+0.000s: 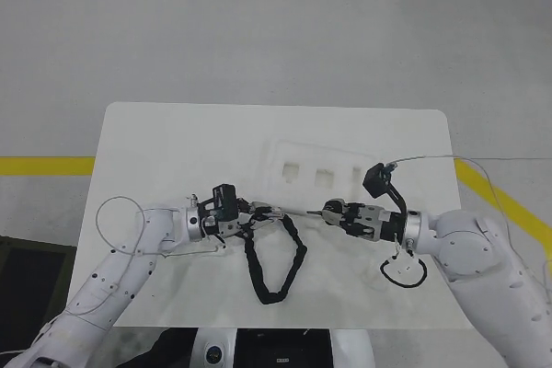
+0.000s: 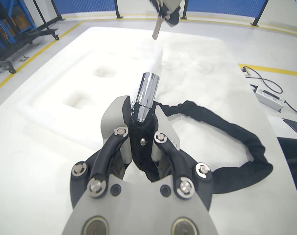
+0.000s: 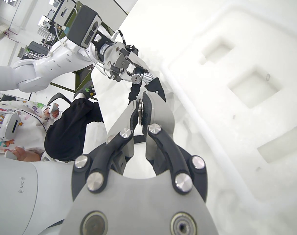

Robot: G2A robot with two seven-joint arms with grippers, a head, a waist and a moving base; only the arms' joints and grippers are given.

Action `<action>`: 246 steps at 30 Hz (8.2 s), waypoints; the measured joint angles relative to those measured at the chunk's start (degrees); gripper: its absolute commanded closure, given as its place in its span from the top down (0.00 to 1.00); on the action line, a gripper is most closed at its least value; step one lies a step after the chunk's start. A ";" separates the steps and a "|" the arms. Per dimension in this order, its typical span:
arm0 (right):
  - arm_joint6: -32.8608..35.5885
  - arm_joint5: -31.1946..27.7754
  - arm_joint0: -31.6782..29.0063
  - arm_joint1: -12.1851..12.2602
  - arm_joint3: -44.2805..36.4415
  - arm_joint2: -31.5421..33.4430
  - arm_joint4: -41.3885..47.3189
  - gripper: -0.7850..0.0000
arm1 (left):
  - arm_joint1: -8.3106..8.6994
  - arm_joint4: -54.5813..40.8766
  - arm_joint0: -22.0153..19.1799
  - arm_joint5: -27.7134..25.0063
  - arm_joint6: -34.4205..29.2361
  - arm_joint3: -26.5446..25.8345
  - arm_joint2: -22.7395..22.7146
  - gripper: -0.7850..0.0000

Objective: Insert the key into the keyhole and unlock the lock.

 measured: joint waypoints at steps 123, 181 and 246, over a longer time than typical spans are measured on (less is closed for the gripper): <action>0.71 10.05 4.98 -2.88 -6.04 -5.97 -6.91 0.33 | -0.58 15.14 -5.10 9.63 30.20 9.00 6.58 0.00; 2.12 5.67 6.35 -2.91 -3.42 -6.44 -3.13 1.00 | -0.16 12.53 -3.52 9.35 25.97 6.21 6.12 0.00; -61.69 -29.40 26.03 1.86 10.90 -25.46 -71.86 0.26 | 5.49 -24.67 -14.74 -6.32 10.04 8.99 25.82 0.00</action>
